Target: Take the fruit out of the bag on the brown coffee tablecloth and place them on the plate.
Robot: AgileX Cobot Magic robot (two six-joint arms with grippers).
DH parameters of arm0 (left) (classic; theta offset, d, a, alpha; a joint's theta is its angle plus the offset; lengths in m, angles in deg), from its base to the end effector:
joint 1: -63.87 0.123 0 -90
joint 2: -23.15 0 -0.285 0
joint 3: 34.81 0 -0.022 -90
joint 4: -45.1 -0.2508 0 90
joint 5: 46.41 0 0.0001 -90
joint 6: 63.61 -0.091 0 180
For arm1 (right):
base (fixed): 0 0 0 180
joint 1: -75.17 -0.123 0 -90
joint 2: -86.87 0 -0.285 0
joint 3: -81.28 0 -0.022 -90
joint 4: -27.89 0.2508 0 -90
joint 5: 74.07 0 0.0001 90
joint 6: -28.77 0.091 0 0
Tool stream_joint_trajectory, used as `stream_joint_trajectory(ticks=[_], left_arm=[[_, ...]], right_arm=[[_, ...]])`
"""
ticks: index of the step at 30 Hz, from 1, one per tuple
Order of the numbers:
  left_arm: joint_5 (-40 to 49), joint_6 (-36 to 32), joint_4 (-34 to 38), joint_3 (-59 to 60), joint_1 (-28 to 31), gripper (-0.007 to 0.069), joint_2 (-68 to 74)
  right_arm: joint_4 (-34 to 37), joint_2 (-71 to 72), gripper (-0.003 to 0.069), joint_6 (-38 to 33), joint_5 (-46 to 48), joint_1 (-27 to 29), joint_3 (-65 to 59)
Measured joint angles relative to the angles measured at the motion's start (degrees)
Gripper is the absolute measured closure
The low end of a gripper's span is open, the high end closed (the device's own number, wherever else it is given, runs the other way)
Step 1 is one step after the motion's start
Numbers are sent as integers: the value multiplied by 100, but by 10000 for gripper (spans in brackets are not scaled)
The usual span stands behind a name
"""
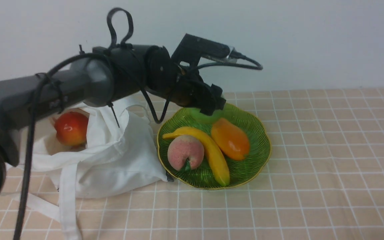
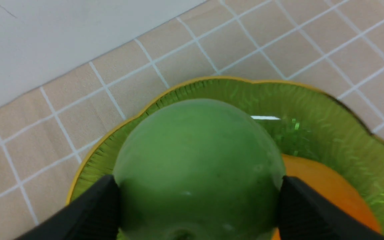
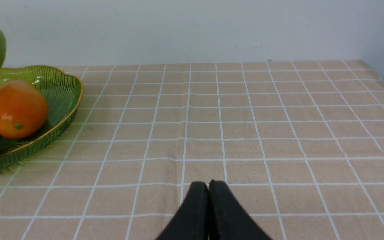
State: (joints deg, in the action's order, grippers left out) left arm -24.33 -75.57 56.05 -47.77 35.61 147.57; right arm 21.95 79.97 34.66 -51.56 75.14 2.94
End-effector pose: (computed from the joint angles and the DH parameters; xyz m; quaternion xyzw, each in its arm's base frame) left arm 0.4097 -0.2276 0.2246 0.2515 0.8820 -0.1228 0.3790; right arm 0.0518 -0.0036 0.1723 0.0143 0.8070 -0.0138 0.5903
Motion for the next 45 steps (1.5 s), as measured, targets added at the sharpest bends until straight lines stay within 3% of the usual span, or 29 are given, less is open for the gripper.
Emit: stream_joint_trajectory(ticks=[5, 11, 17, 19, 22, 24, 25, 26, 27, 30, 36, 45], left_arm=[[-297, -15, -104, 0, 0, 71, 230], [-416, -27, -336, 0, 54, -55, 228], [136, 138, -403, 12, 187, -52, -110], [460, 227, -466, 12, 256, -11, -464], [946, 297, -634, 17, 361, 141, -1070], [1368, 394, -786, 17, 434, 344, -1756], [1436, 405, -811, 17, 444, 384, -1888], [1668, 433, -879, 17, 460, 506, -2421], [1848, 433, -920, 17, 462, 566, -2750], [2059, 433, -938, 141, 462, 622, -3814], [1954, 484, -892, 1321, 462, 632, -5602], [444, 846, -850, 3958, 462, 632, -8093]], right_arm=[[0, 0, 673, 0, 0, 0, 0], [0, 0, 673, -15, 0, 0, 0], [0, 0, 673, -16, 0, 0, 0], [0, 0, 673, -16, 0, 0, 0], [0, 0, 673, -16, 0, 0, 0], [0, 0, 673, -16, 0, 0, 0], [0, 0, 673, -16, 0, 0, 0], [0, 0, 673, -16, 0, 0, 0], [0, 0, 673, -16, 0, 0, 0], [0, 0, 673, -21, 0, 0, 0], [0, 0, 673, -21, 0, 0, 0], [0, 0, 673, -21, 0, 0, 0]])
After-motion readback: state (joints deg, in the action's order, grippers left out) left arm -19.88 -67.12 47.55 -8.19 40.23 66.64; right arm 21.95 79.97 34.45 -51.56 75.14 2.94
